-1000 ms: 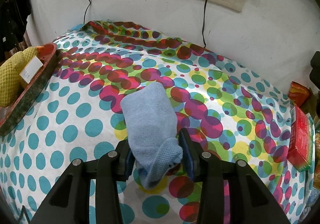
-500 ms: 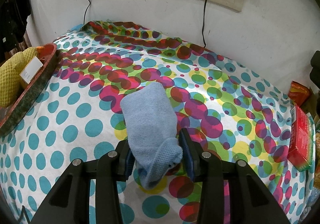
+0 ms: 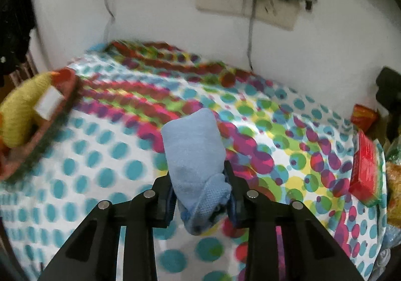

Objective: Organize objects
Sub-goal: 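Carry the light blue sock with the right tool into the tray and open it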

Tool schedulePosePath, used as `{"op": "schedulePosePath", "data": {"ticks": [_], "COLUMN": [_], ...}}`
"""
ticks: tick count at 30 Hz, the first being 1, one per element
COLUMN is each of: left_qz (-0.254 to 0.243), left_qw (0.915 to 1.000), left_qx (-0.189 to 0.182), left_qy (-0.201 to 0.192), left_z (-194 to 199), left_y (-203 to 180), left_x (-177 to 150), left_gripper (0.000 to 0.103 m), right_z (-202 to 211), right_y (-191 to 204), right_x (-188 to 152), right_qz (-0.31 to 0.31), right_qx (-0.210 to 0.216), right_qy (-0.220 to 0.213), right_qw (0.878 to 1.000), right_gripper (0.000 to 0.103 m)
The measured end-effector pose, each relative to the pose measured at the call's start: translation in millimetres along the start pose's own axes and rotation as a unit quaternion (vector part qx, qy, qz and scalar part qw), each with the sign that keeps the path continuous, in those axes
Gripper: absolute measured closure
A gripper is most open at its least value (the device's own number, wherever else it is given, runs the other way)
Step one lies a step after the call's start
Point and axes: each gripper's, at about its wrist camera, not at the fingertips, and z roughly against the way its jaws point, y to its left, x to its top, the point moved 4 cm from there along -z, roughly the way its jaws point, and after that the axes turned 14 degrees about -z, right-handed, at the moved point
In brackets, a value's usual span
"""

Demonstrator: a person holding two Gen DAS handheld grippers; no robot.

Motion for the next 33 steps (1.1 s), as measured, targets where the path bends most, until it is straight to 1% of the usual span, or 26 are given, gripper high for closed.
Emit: {"op": "schedulePosePath", "data": {"ticks": [1,3,6,8,10,11,14,15,18,19,21,22,24,25,27,28,29,30,31,33], "left_qz": [-0.001,0.006,0.016,0.019,0.024,0.027,0.043,0.05,0.068,0.075,0.084,0.086,0.087,0.091,0.089,0.088,0.088,0.085,0.082,0.084], "left_qw": [1.0,0.9998,0.9997,0.9996,0.9993,0.9991,0.9985,0.9983,0.9975,0.9971,0.9965,0.9962,0.996,0.9957,0.9958,0.9958,0.9957,0.9958,0.996,0.9958], "left_qx": [0.001,0.002,0.005,0.007,0.01,0.013,0.008,0.008,0.001,-0.005,-0.002,0.0,0.001,0.002,0.003,0.011,0.022,0.027,0.026,0.018], "left_qy": [-0.007,-0.018,-0.02,-0.021,-0.026,-0.029,-0.032,-0.029,-0.02,-0.01,0.0,0.012,0.018,0.018,0.02,0.022,0.019,0.019,0.023,0.032], "left_z": [4,13,23,31,41,45,56,57,58,56,55,53,52,52,50,50,51,52,51,47], "left_y": [2,6,12,16,23,27,43,49,62,67,72,74,76,76,74,73,72,70,67,64], "left_x": [-2,-5,-9,-11,-14,-16,-22,-25,-34,-38,-45,-48,-51,-51,-51,-51,-50,-49,-48,-47], "left_gripper": [0.042,0.042,0.042,0.042,0.042,0.042,0.042,0.042,0.042,0.042,0.042,0.042,0.042,0.042,0.042,0.042,0.042,0.042,0.042,0.042], "right_z": [7,27,50,64,72,75,71,65,43,35,17,12,-3,-9,-20,-23,-22,-21,-19,-12], "right_y": [8,38,94,143,183,210,266,284,320,328,343,347,354,356,359,361,362,362,362,360], "right_x": [2,7,9,6,0,-5,-19,-22,-30,-30,-31,-32,-33,-33,-35,-36,-36,-36,-36,-33], "right_qz": [0.006,0.025,0.054,0.077,0.092,0.104,0.126,0.131,0.135,0.133,0.138,0.138,0.137,0.136,0.139,0.148,0.155,0.162,0.164,0.162], "right_qx": [0.006,0.03,0.078,0.12,0.154,0.177,0.199,0.198,0.193,0.185,0.148,0.139,0.114,0.11,0.101,0.095,0.093,0.09,0.09,0.087], "right_qy": [-0.003,-0.011,-0.006,0.004,0.019,0.032,0.056,0.062,0.08,0.082,0.071,0.07,0.069,0.069,0.072,0.07,0.067,0.064,0.065,0.056], "right_qw": [1.0,0.999,0.995,0.99,0.984,0.978,0.97,0.969,0.969,0.97,0.977,0.978,0.982,0.982,0.982,0.982,0.981,0.981,0.98,0.981], "right_gripper": [0.072,0.072,0.072,0.072,0.072,0.072,0.072,0.072,0.072,0.072,0.071,0.071,0.07,0.07,0.064,0.063,0.056,0.041,0.036,0.029]}}
